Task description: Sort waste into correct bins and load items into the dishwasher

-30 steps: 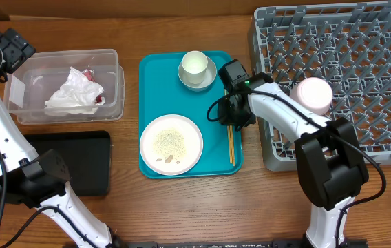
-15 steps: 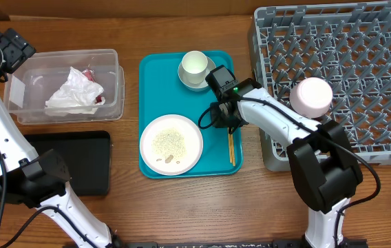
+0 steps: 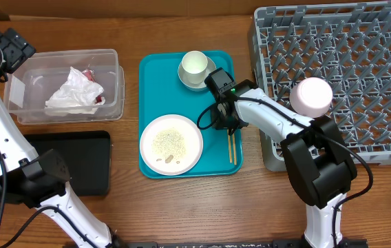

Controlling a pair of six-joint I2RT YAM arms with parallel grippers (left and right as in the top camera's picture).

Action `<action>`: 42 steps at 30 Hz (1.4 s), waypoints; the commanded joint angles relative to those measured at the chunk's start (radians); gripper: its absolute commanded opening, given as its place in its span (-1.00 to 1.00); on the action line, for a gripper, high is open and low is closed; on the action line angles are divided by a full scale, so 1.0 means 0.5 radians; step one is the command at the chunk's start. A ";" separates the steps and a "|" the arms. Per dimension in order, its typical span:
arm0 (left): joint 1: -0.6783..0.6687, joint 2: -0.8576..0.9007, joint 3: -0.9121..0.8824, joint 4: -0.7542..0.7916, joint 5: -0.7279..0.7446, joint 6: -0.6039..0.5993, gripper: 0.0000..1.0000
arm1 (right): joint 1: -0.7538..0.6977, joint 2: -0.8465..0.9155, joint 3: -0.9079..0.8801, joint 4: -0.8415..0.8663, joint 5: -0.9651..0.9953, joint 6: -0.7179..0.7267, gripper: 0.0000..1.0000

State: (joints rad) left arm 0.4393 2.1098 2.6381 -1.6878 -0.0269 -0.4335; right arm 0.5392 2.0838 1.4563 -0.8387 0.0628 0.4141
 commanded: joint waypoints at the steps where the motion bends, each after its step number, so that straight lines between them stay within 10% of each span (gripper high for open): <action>1: -0.002 0.010 0.001 -0.003 -0.012 0.037 1.00 | 0.001 0.032 -0.024 0.000 0.021 0.011 -0.37; 11: -0.002 0.010 0.001 -0.003 -0.012 0.037 1.00 | 0.009 0.040 -0.070 0.020 0.018 0.074 -0.92; 29: -0.002 0.010 0.001 -0.003 -0.012 0.037 1.00 | -0.327 -0.218 1.064 -0.781 0.070 -0.170 -0.92; 42: -0.002 0.010 0.001 -0.003 -0.013 0.037 1.00 | -0.860 -0.282 1.035 -0.880 0.043 -0.843 -0.92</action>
State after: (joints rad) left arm 0.4393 2.1098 2.6381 -1.6875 -0.0269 -0.4335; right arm 0.1226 1.9495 1.9930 -1.2846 0.0898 0.0769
